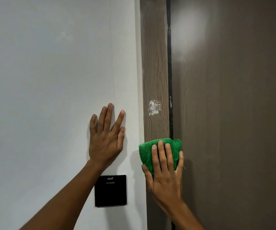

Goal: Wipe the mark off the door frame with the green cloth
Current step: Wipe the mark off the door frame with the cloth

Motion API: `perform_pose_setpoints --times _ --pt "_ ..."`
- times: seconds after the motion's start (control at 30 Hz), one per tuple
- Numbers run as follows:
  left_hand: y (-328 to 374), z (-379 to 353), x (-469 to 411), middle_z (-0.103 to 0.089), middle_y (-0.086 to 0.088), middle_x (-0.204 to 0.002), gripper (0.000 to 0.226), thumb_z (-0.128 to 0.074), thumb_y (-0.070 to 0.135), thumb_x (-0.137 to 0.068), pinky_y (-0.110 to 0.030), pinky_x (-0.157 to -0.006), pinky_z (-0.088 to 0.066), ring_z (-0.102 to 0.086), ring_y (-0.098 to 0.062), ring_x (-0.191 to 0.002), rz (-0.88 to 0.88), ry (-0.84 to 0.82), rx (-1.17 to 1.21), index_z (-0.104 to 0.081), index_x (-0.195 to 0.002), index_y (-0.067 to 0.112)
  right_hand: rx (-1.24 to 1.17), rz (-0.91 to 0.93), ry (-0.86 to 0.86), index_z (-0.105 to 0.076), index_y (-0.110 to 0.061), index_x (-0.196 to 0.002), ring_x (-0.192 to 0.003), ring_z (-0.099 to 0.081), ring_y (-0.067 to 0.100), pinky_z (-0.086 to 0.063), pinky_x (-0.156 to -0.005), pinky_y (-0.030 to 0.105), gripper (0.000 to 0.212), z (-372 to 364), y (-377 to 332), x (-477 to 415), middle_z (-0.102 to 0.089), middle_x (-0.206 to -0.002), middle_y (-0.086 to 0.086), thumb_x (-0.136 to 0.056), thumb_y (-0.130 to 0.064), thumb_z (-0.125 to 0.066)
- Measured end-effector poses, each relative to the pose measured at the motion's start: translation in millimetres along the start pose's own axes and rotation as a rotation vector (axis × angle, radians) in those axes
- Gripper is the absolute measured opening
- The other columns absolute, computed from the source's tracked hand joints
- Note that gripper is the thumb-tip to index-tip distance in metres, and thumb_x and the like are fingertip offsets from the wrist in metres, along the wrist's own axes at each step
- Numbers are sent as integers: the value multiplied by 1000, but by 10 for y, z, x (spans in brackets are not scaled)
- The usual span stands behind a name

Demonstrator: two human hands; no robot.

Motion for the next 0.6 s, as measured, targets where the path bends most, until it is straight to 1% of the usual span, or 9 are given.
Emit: perform_pose_setpoints --times 0.1,0.17,0.27,0.37,0.47,0.6 --pt "-1 -22 6 -9 -9 -166 58 -26 41 -100 -49 -123 -9 -5 -24 -153 1 0 -12 -13 -155 27 29 38 8 -19 -15 -151 -151 -6 19 -12 -117 61 67 9 45 -138 -18 -159 5 -97 -52 -34" --pt "-5 -38 12 -7 -8 -166 59 -26 42 -99 -49 -124 -9 -4 -24 -153 3 0 -25 -12 -155 27 26 44 38 -20 -15 -151 -150 -10 21 -13 -117 61 68 54 37 -375 -18 -160 5 -97 -51 -36" --pt "2 -57 19 -7 -7 -166 60 -28 43 -99 -47 -124 -5 -3 -23 -153 -6 3 -28 -11 -155 28 -1 -21 85 -20 -15 -152 -149 -13 21 -9 -119 60 66 128 13 -766 -17 -161 5 -98 -50 -33" --pt "-7 -67 19 -8 -8 -166 60 -29 42 -99 -46 -124 -3 -2 -23 -153 5 8 -32 -10 -155 29 -22 -85 112 -19 -15 -152 -149 -13 21 -8 -119 59 65 147 -34 -937 -12 -161 4 -99 -49 -31" --pt "6 -59 13 -9 -8 -166 60 -29 41 -100 -46 -124 -3 -2 -22 -153 2 23 -39 -10 -155 29 -16 -78 129 -20 -16 -152 -149 -15 22 -9 -119 59 63 124 -44 -847 -12 -161 3 -99 -49 -33" --pt "-12 -32 10 -9 -8 -166 59 -27 42 -100 -48 -124 -6 -2 -23 -153 5 -2 -16 -11 -155 29 -16 -46 102 -17 -18 -152 -148 -16 22 -13 -118 60 64 50 -69 -344 -16 -160 4 -99 -48 -35"
Point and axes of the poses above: each hand's wrist, its own x-axis away from the middle knuckle, its own z-axis out of the back of the hand, y = z × x, the point moved 3 cm from there along -x, towards the middle knuckle
